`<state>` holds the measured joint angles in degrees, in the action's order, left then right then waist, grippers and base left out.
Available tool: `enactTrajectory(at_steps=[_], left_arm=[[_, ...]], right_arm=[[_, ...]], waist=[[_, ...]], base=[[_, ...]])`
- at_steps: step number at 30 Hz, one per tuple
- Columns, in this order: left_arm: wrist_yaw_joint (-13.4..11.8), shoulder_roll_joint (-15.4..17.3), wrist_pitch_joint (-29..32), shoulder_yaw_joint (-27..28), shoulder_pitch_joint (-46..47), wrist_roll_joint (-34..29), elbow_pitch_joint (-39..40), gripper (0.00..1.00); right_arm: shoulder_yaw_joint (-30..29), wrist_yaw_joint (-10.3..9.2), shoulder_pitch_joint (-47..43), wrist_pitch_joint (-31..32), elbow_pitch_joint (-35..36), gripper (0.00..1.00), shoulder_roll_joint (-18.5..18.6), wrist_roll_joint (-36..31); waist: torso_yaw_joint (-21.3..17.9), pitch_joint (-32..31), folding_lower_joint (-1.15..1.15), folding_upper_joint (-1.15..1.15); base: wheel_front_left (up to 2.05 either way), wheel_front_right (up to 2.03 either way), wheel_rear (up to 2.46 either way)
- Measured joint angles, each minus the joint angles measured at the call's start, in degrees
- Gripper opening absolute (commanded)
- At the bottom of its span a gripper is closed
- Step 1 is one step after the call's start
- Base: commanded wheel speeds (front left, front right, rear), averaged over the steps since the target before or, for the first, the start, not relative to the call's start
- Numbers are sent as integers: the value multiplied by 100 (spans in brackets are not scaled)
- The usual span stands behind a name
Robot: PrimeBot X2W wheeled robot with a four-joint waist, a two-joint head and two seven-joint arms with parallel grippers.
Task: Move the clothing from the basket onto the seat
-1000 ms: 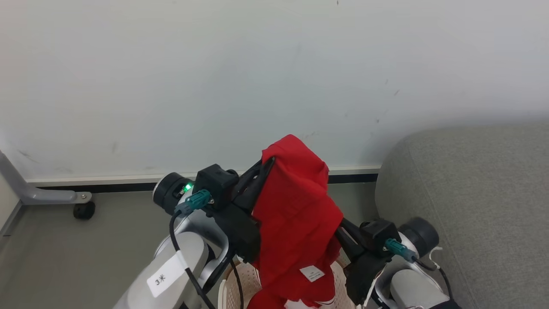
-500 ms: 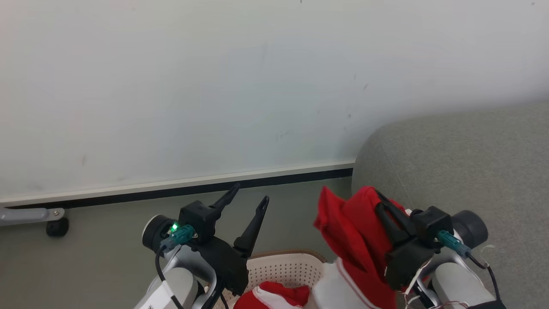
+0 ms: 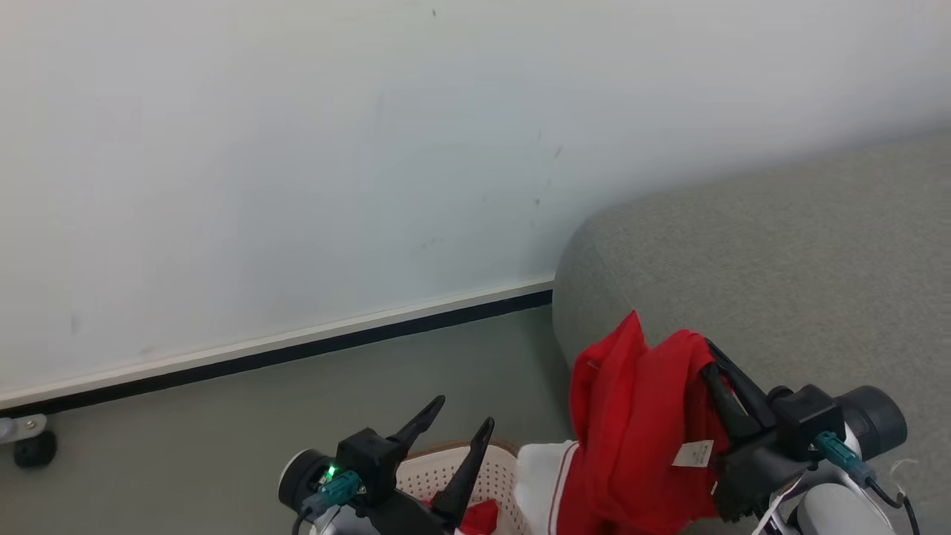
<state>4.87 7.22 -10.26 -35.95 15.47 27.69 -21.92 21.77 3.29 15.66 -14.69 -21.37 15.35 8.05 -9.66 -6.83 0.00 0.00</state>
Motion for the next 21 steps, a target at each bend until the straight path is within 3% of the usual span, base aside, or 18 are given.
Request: enactTrajectory(at_steps=[15,21], left_arm=[[-86,-185,-145,-122,-187,7,96,100],[-92,-189,-146,-143,-149,-12,108,100]], right_arm=[[-174,-34,-141,0,924,0,272,-1],[-378,-32,46,1,951,0,411,54]], waist=[[-813,214,0,0],[-902,462,0,0]], base=[[0,0,0],[0,0,0]])
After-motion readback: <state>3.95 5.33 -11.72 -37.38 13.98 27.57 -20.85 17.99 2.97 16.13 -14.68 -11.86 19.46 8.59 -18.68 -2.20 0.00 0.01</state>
